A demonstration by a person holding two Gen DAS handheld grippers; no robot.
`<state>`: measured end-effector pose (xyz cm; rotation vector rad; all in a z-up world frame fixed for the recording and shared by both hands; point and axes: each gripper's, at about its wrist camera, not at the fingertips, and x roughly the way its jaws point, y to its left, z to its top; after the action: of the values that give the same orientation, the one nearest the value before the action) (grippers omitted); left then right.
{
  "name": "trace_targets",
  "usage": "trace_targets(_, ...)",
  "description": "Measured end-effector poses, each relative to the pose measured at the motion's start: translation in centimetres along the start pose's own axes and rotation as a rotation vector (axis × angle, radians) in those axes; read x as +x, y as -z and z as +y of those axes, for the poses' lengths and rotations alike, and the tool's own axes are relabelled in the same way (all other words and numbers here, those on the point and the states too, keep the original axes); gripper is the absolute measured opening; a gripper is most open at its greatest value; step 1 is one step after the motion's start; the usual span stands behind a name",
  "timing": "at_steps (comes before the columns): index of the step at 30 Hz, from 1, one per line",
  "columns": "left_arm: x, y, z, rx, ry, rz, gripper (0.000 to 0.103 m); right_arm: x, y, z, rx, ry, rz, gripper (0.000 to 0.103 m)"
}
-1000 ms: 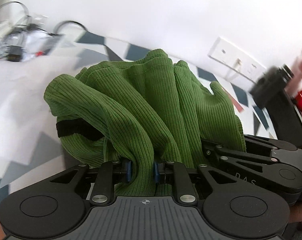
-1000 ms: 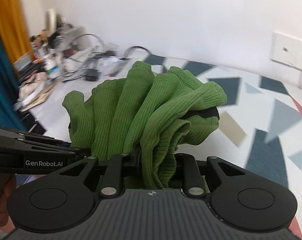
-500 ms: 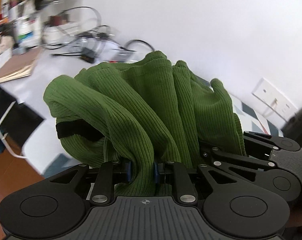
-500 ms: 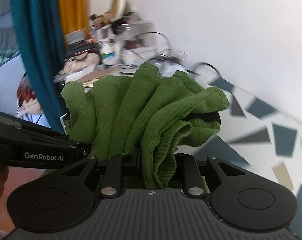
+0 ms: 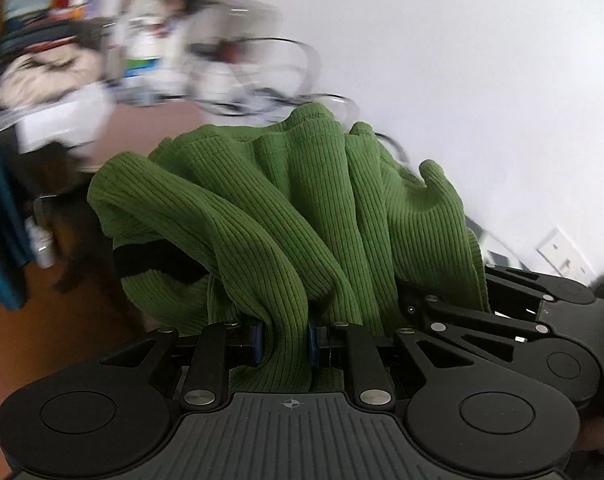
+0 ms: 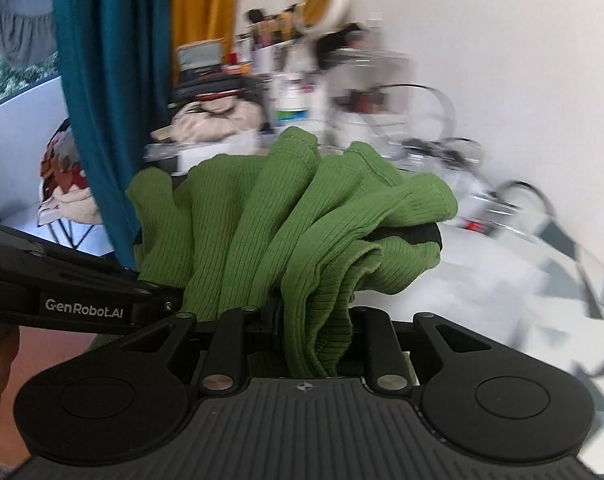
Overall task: Fold clothes
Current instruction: 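Lift the folded green sweater with both tools and carry it toward the beige chair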
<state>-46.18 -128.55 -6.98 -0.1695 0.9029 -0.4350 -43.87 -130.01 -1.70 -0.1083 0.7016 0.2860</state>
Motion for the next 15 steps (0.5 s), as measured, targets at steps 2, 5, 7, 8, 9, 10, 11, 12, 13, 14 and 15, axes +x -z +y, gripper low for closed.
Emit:
trace_targets(2,-2.1,-0.6,4.8,-0.019,-0.027,-0.003,0.016,2.0,-1.8,4.3,-0.025,-0.031,0.005,0.022)
trace_targets(5,-5.1,-1.3,11.2,-0.063,-0.077,-0.009,0.016,4.8,-4.3,10.2,-0.070,-0.099,0.008,0.022)
trace_targets(7,-7.1,-1.7,15.2,-0.098,-0.112,-0.019,0.016,6.5,-5.8,13.5,-0.090,-0.147,0.019,0.022)
trace_targets(8,-8.0,-1.7,17.0,-0.121,-0.131,-0.029,0.016,7.4,-6.5,15.0,-0.102,-0.173,0.022,0.022)
trace_targets(9,-8.9,-1.8,18.8,-0.146,-0.149,-0.038,0.016,8.1,-7.1,16.6,-0.116,-0.198,0.023,0.022)
trace_targets(10,-9.7,-1.9,20.4,-0.171,-0.167,-0.046,0.016,8.9,-7.8,18.3,-0.130,-0.223,0.025,0.022)
trace_targets(11,-10.4,-2.1,22.1,-0.194,-0.187,-0.053,0.016,9.7,-8.4,19.8,-0.145,-0.247,0.027,0.022)
trace_targets(12,-11.1,-2.3,23.8,-0.217,-0.207,-0.060,0.016,10.6,-9.0,21.4,-0.162,-0.270,0.030,0.022)
trace_targets(13,-11.7,-2.3,25.3,-0.237,-0.228,-0.066,0.016,11.5,-9.5,23.0,-0.178,-0.293,0.033,0.022)
trace_targets(14,-12.4,-2.4,26.8,-0.256,-0.249,-0.073,0.016,12.5,-10.1,24.5,-0.194,-0.316,0.036,0.022)
trace_targets(15,-12.7,-2.6,28.7,-0.277,-0.267,-0.078,0.016,13.5,-10.5,25.8,-0.206,-0.340,0.040,0.022)
